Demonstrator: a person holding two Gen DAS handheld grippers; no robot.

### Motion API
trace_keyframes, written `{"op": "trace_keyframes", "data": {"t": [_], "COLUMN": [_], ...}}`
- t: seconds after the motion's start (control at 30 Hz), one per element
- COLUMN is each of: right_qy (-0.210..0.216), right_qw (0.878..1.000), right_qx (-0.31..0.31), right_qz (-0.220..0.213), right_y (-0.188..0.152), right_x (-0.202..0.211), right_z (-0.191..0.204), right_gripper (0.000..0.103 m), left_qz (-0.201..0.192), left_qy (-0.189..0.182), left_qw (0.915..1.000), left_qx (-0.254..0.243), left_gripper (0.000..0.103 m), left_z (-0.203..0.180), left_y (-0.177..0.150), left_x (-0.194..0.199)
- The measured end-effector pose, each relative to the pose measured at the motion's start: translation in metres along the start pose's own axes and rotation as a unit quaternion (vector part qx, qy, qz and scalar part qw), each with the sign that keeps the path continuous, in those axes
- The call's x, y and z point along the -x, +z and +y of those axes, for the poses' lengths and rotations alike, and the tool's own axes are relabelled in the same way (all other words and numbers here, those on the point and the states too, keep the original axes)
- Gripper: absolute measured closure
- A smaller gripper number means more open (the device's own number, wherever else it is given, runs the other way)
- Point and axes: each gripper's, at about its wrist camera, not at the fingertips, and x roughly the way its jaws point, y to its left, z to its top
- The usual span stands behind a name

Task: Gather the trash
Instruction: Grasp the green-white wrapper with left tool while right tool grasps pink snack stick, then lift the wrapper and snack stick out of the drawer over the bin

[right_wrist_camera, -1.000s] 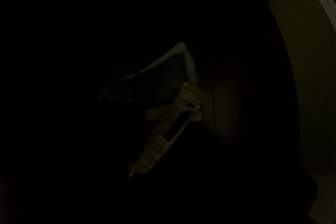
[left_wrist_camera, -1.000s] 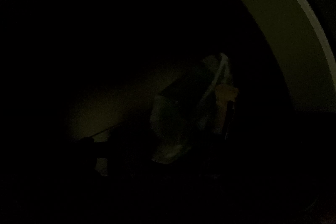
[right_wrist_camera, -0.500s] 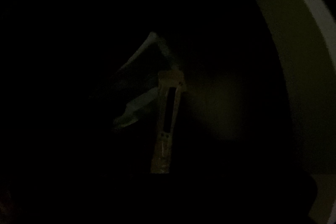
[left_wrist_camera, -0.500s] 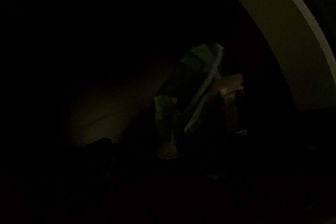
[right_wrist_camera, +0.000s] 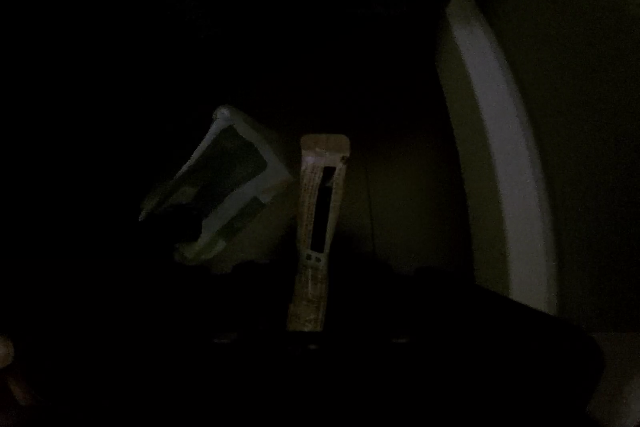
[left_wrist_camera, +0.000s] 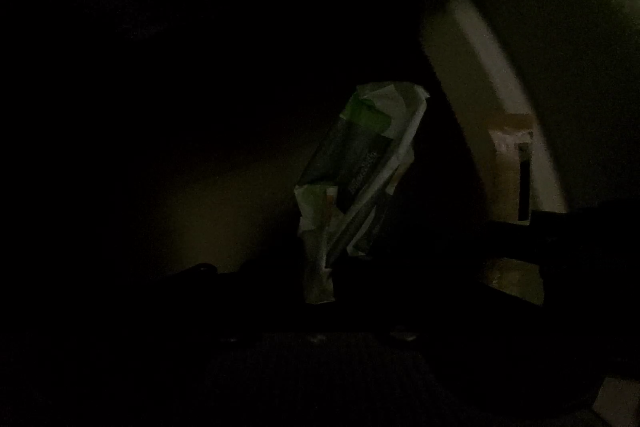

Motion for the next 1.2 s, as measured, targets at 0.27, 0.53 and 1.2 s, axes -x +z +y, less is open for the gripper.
{"op": "trace_keyframes", "data": {"t": [0.27, 0.53, 1.2], "right_qy": [0.002, 0.018, 0.026], "right_qw": [0.999, 0.996, 0.974], "right_qx": [0.017, 0.057, 0.129], "right_qz": [-0.027, -0.068, -0.183], "right_y": [0.05, 0.098, 0.166], "right_x": [0.148, 0.284, 0.465], "right_z": [0.049, 0.098, 0.183], "right_gripper": [0.088, 0.088, 0.088], "left_qz": [-0.052, -0.099, -0.211], "left_qy": [0.018, 0.025, 0.027], "left_qw": [0.9979, 0.9937, 0.9759], "left_qx": [0.033, 0.048, 0.048], "left_gripper": [0.09, 0.09, 0.09], "left_z": [0.006, 0.008, 0.031], "left_y": [0.02, 0.046, 0.098], "left_x": [0.168, 0.317, 0.544]}}
